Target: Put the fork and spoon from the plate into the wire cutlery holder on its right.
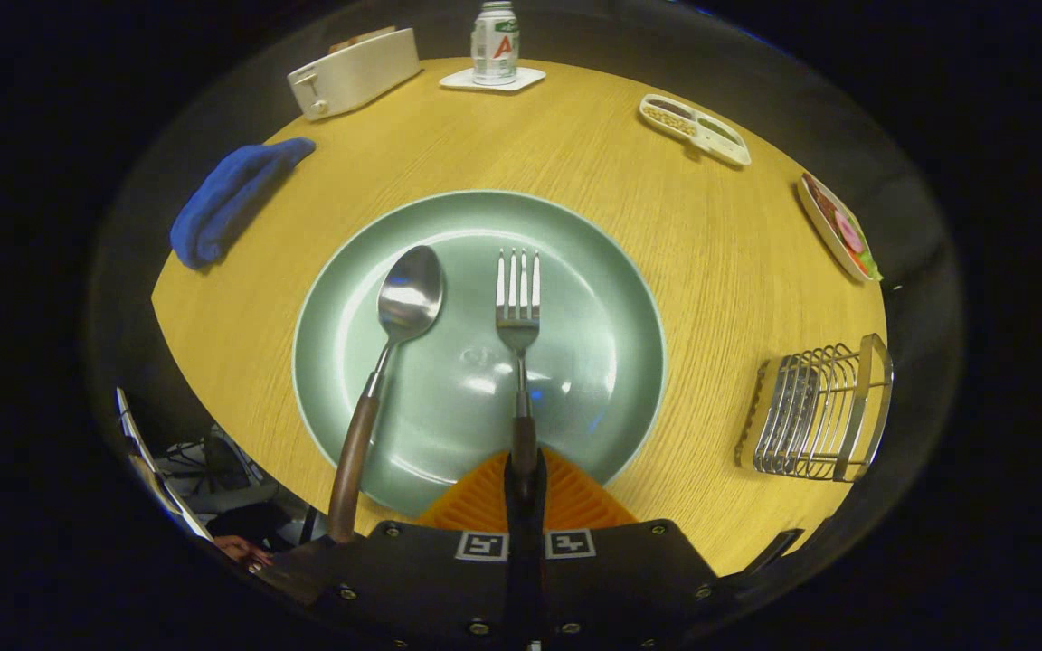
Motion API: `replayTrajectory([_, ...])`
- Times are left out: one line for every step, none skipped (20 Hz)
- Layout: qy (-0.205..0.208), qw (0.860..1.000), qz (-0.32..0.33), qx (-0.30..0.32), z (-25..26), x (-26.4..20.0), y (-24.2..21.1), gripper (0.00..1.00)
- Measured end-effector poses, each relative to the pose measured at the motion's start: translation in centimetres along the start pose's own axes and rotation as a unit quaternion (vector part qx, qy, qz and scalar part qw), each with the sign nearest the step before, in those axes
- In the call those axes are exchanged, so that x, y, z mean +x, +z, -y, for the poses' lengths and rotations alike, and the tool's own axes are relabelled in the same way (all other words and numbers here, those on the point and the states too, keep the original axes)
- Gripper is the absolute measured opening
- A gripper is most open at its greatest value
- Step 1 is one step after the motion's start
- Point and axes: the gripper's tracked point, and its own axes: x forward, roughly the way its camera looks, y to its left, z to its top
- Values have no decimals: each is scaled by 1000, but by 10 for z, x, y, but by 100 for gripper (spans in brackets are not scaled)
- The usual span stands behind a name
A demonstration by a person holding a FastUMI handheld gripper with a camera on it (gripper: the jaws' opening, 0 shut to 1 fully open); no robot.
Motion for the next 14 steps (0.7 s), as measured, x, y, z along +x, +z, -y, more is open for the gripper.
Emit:
replayTrajectory([3, 1000, -6, -8, 1, -3, 3, 1])
replayTrajectory([8, 1000, -13, -15, 2, -7, 7, 1])
replayTrajectory([13, 999, -21, -22, 6, -10, 4, 1])
replayTrajectory([15, 999, -27, -31, 10, -14, 4, 1])
replayTrajectory([15, 998, -34, -42, 13, -19, 4, 1])
replayTrajectory([13, 998, -38, -54, 16, -26, 6, 1])
replayTrajectory([12, 996, -45, -72, 21, -32, 3, 1])
replayTrajectory([12, 995, -51, -88, 27, -39, 1, 1])
replayTrajectory([11, 993, -59, -103, 30, -48, -2, 1])
replayTrajectory([10, 991, -63, -115, 34, -57, -2, 1])
replayTrajectory([9, 989, -67, -129, 41, -66, -6, 1])
replayTrajectory([6, 987, -72, -144, 50, -75, -8, 1])
replayTrajectory([2, 985, -75, -157, 55, -83, -12, 0])
replayTrajectory([-1, 984, -72, -164, 60, -90, -12, 0])
